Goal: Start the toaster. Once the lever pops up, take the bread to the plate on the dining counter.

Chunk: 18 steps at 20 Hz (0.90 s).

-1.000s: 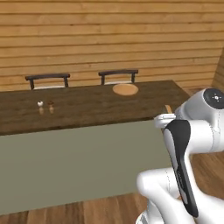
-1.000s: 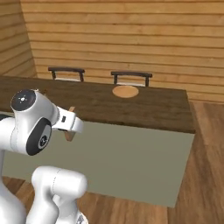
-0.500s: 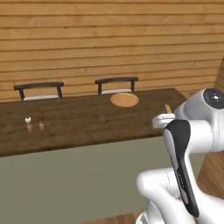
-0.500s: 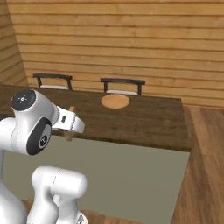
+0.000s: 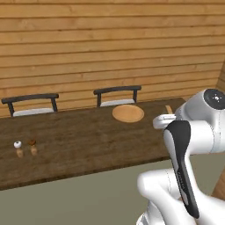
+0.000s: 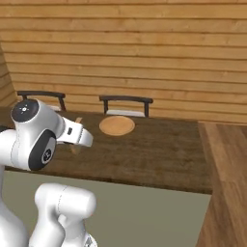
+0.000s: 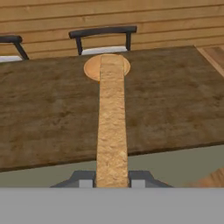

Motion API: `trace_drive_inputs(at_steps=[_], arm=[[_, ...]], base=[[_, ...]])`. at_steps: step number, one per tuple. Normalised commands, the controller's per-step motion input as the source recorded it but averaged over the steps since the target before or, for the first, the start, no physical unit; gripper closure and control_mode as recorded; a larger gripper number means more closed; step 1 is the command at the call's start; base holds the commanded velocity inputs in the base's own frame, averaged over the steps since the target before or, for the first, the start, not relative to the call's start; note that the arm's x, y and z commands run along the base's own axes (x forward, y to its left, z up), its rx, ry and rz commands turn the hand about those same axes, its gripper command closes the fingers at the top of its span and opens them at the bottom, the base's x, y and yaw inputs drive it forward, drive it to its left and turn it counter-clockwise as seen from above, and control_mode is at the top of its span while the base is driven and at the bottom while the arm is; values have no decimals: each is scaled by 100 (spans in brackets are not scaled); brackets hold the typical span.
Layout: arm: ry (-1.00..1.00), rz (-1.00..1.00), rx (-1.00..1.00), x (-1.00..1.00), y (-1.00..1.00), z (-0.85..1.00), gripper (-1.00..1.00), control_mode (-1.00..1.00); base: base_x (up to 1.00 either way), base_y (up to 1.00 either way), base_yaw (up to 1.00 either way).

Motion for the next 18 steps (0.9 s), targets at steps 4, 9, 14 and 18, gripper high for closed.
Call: trace_drive_inputs(at_steps=[4,9,14,18], arm=[[0,0,0,0,0,0,100,100],[0,0,0,0,0,0,100,100],[0,6,0,22,-3,-3,100,-100],[0,15,10,89,-27,-2,100,-100]], base=[[59,0,3],[23,0,6],[2,0,3],[0,0,0]])
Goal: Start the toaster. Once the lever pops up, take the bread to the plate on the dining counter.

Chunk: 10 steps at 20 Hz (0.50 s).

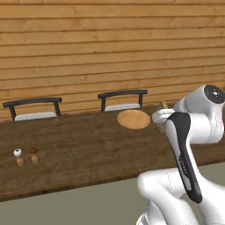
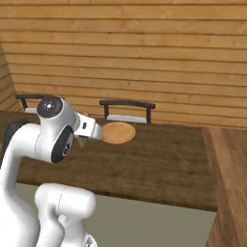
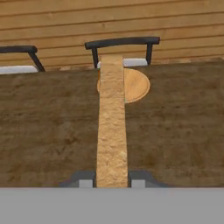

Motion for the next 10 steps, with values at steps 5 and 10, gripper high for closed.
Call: trace_drive_inputs(at_steps=[5,10], arm=[[1,13,11,100,-23,-8,100,-100],[3,8,6,92,0,-16,100,-100]], base=[[0,0,0],[0,0,0]])
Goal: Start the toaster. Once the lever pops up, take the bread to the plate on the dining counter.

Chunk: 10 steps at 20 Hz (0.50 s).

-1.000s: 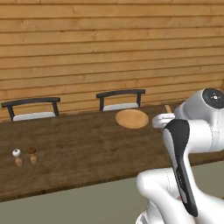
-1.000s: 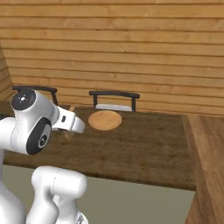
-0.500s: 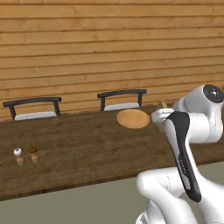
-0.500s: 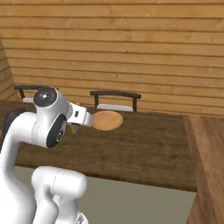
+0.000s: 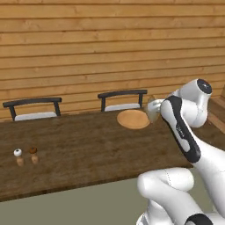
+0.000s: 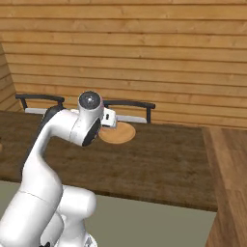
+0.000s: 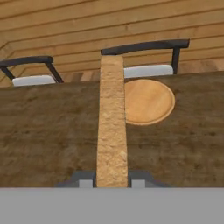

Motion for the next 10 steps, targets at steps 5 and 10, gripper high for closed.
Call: trace_drive_inputs(at_steps=[5,10], arm=[[14,5,5,93,5,-2,100,-100],[17,0,0,96,1,-14,100,-100]], base=[[0,0,0],[0,0,0]])
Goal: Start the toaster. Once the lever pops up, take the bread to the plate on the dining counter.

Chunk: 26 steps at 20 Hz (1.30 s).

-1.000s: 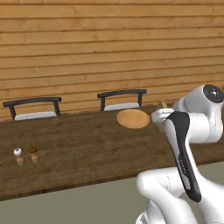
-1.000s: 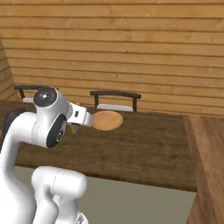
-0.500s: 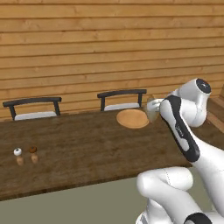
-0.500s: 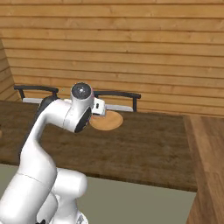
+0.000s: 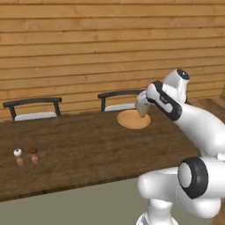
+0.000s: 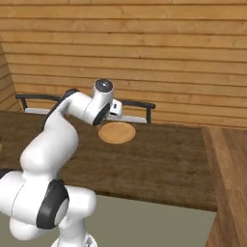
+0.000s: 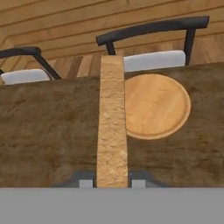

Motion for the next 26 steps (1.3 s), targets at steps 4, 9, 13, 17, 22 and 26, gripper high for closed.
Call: trace_drive_inputs(at_steps=[4,9,13,17,22,26], arm=[[14,0,1,89,0,-40,100,-100],[8,4,4,75,0,-50,100,-100],[7,4,7,51,0,-52,100,-100],[3,1,5,37,0,-26,100,-100],[0,0,3,16,0,-31,100,-100],[0,0,3,17,0,-27,100,-100]], base=[[0,0,0],[0,0,0],[0,0,0],[0,0,0],[0,0,0],[0,0,0]])
